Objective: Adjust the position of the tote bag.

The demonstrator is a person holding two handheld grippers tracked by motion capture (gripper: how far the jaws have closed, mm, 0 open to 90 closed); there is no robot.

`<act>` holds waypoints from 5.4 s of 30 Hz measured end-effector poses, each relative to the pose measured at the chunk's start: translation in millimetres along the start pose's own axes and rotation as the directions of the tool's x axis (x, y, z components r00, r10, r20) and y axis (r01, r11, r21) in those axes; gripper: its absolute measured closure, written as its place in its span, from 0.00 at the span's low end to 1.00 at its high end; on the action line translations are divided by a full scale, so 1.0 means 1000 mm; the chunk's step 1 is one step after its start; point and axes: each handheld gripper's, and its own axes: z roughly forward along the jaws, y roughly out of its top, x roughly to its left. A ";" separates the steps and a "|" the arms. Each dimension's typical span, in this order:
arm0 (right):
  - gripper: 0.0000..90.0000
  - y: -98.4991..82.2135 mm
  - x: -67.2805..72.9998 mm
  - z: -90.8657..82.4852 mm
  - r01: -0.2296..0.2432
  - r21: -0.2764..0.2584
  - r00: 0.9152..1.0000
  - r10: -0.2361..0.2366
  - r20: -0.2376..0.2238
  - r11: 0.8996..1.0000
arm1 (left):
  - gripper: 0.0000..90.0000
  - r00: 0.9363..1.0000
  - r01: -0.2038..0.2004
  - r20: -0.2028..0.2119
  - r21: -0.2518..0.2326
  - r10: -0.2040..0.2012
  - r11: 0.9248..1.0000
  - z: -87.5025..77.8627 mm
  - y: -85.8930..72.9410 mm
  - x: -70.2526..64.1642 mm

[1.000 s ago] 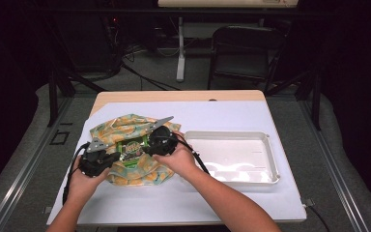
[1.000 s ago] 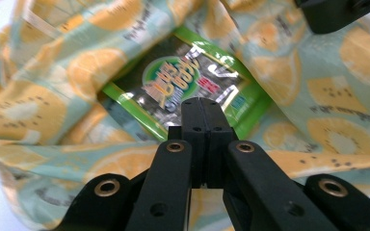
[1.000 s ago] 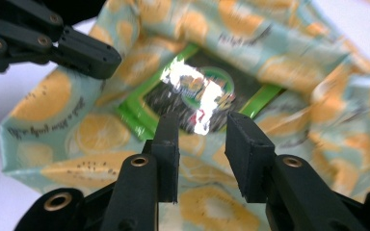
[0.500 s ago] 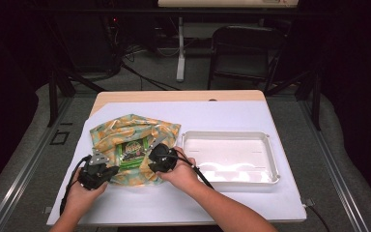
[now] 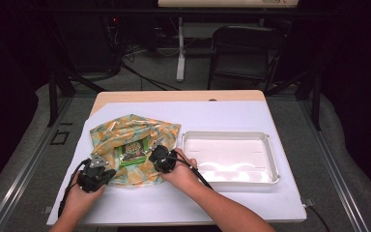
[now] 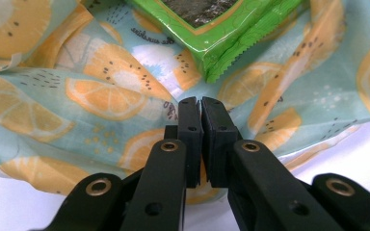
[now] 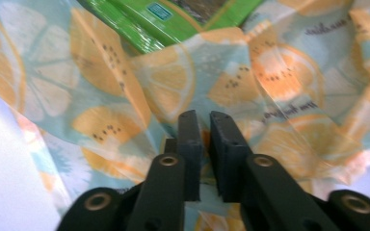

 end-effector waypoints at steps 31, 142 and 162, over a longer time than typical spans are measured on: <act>0.96 -0.005 -0.008 -0.001 -0.052 -0.008 0.998 0.052 -0.020 0.999 | 0.72 0.972 -0.127 0.170 -0.189 0.160 0.974 -0.031 0.040 -0.054; 0.80 0.008 -0.016 -0.042 -0.048 -0.109 0.999 0.048 0.003 0.993 | 0.69 0.993 -0.072 0.072 -0.202 0.088 0.977 -0.044 0.038 -0.031; 0.72 0.052 -0.032 -0.060 -0.054 -0.228 0.998 0.048 -0.034 0.972 | 0.66 0.998 -0.002 0.054 -0.169 0.012 0.986 -0.026 0.094 0.015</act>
